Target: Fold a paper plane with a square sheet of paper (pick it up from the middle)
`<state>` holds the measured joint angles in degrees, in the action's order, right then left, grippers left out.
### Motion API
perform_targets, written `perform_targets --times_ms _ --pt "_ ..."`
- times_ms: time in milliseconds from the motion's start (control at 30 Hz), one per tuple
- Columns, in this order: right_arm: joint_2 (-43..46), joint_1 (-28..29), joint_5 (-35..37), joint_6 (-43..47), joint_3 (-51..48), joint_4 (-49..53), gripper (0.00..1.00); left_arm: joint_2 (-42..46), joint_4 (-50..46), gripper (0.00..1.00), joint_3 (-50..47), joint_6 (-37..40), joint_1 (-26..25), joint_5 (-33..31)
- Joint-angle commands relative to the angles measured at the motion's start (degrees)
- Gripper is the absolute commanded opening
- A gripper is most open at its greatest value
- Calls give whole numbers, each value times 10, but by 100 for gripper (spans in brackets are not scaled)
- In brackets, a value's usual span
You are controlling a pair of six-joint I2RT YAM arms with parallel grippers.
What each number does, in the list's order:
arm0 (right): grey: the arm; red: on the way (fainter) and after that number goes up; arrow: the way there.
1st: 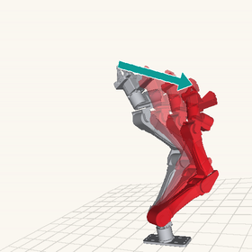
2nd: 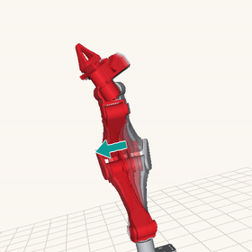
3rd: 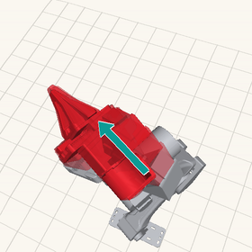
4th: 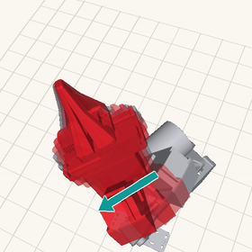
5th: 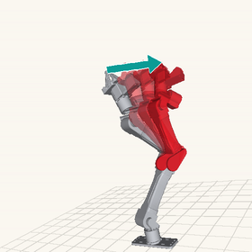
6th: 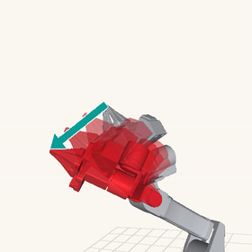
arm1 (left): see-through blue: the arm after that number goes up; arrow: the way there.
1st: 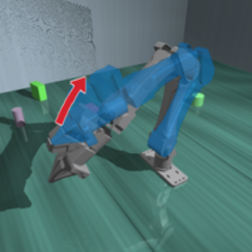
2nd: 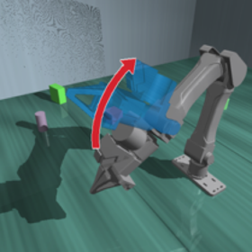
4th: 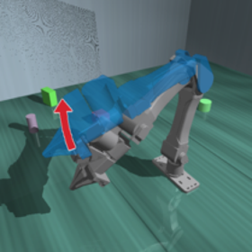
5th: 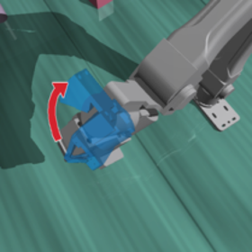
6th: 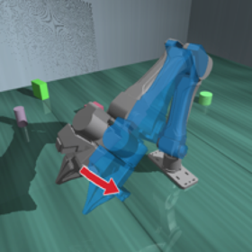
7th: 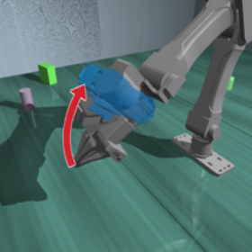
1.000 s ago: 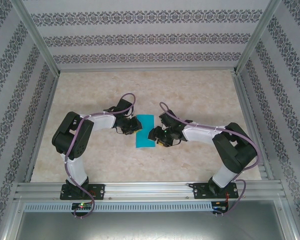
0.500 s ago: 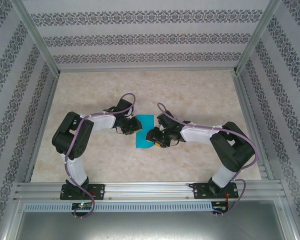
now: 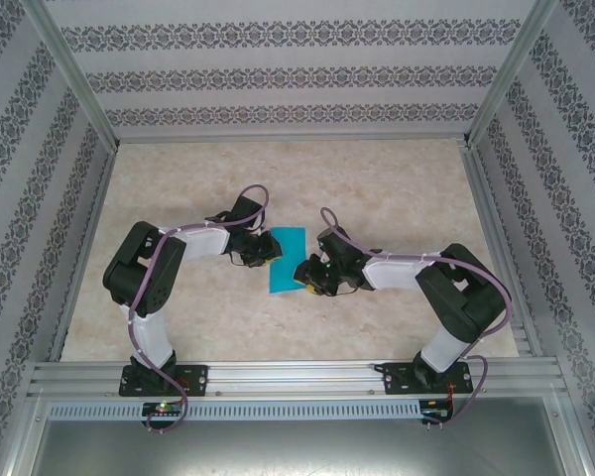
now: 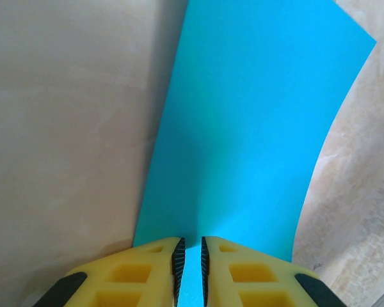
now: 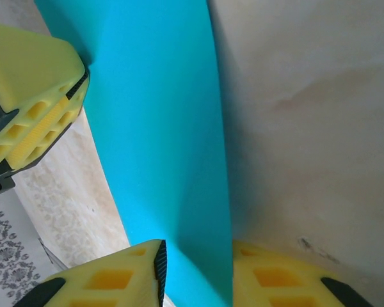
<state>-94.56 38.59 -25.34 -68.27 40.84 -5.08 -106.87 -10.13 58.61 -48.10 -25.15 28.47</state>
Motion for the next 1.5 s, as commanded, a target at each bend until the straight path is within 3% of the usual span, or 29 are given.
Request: perform_targets --times_ms 0,400,667,1067,1467 --pt "25 -8 4 -25 -16 -14 27 -13 -64 21 -26 -1 -6 -34" --pt "48 -21 0 -70 -44 -28 12 41 -17 29 -10 19 8 71" --pt "47 -23 -2 -74 -44 -19 8 21 -19 28 8 50 38 90" --pt "51 -22 -7 -84 -50 -29 14 -33 -16 23 7 46 42 97" --pt "63 -18 -10 -85 -40 -37 4 -39 -20 22 -4 50 46 92"
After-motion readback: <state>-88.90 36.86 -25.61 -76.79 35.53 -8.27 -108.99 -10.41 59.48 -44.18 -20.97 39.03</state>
